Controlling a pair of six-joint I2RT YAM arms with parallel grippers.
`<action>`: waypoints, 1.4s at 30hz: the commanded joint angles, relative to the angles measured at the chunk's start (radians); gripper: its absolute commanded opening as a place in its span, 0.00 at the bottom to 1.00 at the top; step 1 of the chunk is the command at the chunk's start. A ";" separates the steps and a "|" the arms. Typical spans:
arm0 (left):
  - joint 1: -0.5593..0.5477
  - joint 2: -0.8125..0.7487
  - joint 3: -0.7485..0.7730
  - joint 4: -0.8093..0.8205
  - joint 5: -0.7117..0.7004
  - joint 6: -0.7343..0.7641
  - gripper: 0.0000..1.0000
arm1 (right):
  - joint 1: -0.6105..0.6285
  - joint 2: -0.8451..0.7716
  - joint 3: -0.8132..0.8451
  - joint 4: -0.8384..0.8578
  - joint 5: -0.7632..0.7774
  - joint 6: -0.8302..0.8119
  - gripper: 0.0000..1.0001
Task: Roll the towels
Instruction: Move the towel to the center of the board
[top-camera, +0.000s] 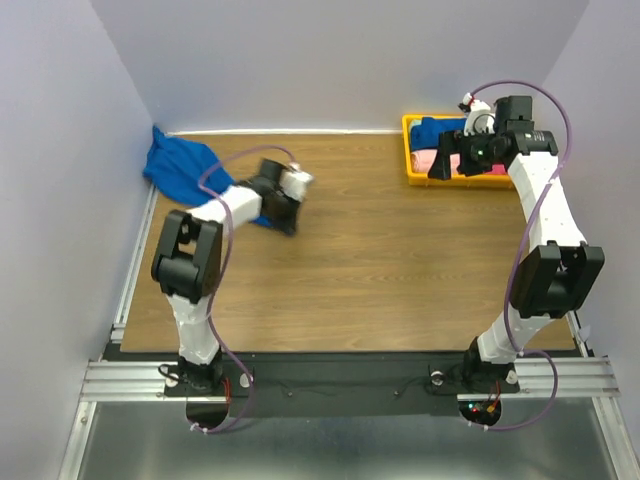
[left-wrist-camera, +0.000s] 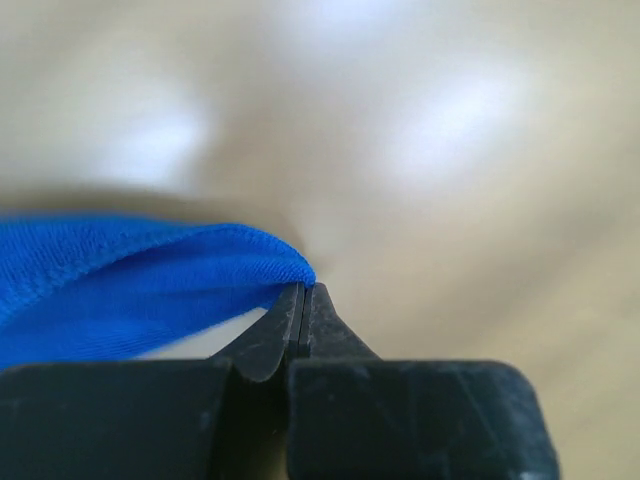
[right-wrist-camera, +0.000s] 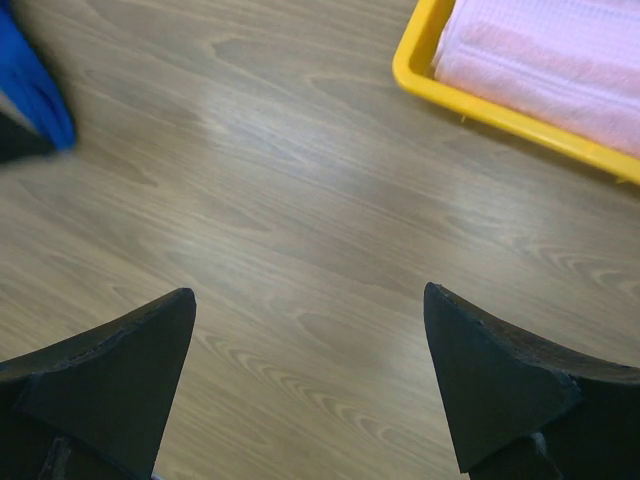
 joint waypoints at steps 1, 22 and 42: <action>-0.243 -0.179 -0.162 0.056 0.162 -0.145 0.00 | -0.017 -0.006 0.024 -0.057 -0.039 -0.003 1.00; -0.033 -0.252 0.256 -0.230 0.505 0.155 0.71 | 0.283 0.042 -0.209 -0.103 0.026 -0.126 0.55; 0.312 -0.136 0.103 -0.183 0.102 0.261 0.74 | 0.541 0.411 -0.041 -0.022 -0.175 0.081 0.69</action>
